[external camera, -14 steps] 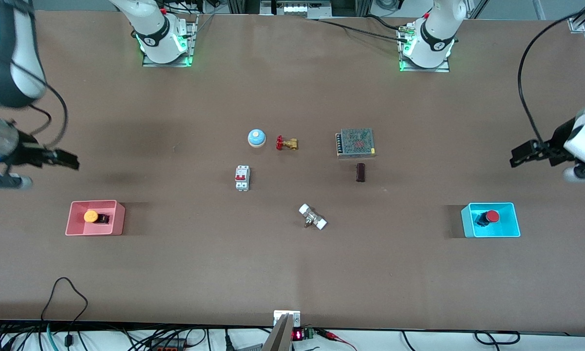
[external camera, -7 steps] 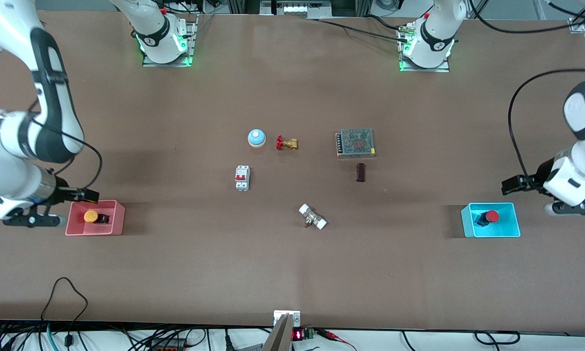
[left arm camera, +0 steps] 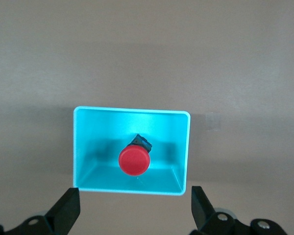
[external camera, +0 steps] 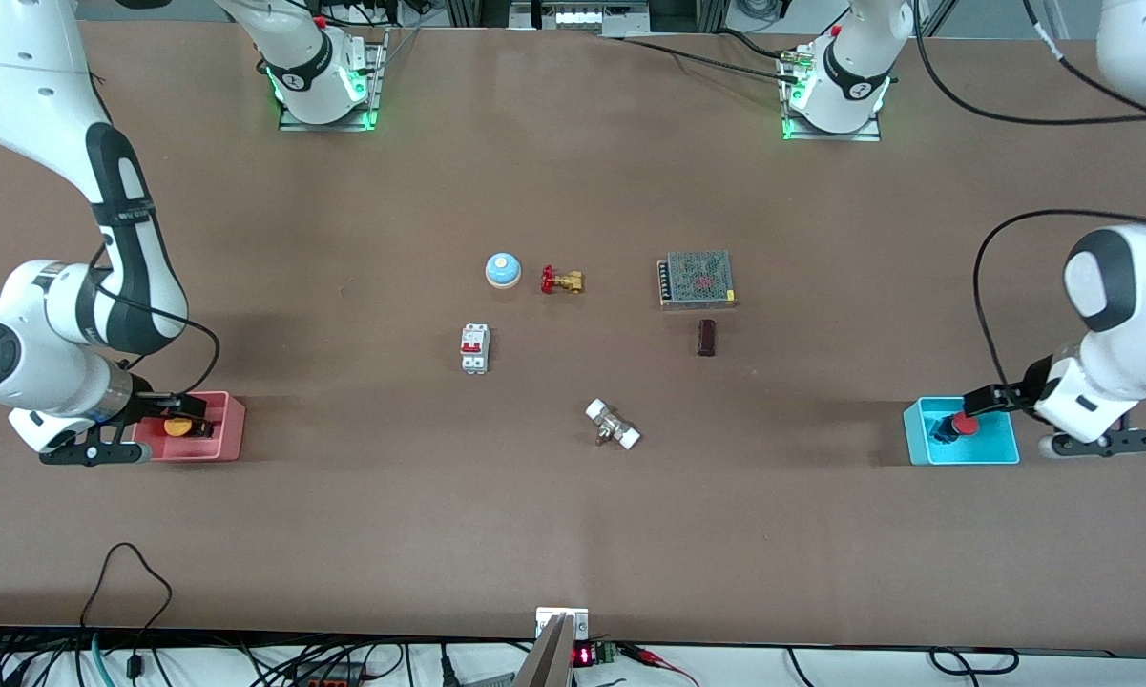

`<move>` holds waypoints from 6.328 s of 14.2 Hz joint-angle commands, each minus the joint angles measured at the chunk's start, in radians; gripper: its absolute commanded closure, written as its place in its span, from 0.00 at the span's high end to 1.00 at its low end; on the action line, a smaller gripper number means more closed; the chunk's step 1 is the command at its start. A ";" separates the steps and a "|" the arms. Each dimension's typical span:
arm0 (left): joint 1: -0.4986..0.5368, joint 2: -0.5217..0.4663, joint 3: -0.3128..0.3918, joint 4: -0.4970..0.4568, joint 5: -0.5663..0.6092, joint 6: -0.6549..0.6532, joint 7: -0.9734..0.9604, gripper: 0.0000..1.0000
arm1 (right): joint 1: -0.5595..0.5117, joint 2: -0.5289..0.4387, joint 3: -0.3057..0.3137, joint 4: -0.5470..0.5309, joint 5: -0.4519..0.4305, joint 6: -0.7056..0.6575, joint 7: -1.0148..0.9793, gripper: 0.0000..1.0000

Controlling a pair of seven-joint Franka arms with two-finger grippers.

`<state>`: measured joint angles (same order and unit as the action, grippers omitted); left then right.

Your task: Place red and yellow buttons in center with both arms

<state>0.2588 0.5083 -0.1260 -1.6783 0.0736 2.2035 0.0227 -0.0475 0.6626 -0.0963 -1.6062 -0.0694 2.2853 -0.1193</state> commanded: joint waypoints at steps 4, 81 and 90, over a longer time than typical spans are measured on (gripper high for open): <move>0.011 0.081 0.009 0.015 0.043 0.053 0.043 1.00 | -0.003 0.029 0.010 0.029 0.002 0.006 -0.038 1.00; -0.035 -0.284 -0.218 0.028 0.067 -0.284 -0.308 1.00 | 0.201 -0.443 0.015 0.181 0.097 -0.648 0.319 1.00; -0.162 -0.454 -0.007 0.045 -0.009 -0.476 -0.084 1.00 | 0.144 -0.648 -0.083 -0.031 0.082 -0.687 0.092 1.00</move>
<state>0.1764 0.1052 -0.2416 -1.6298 0.1025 1.7683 -0.1278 0.0872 0.1213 -0.1848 -1.4803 0.0229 1.5181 -0.0171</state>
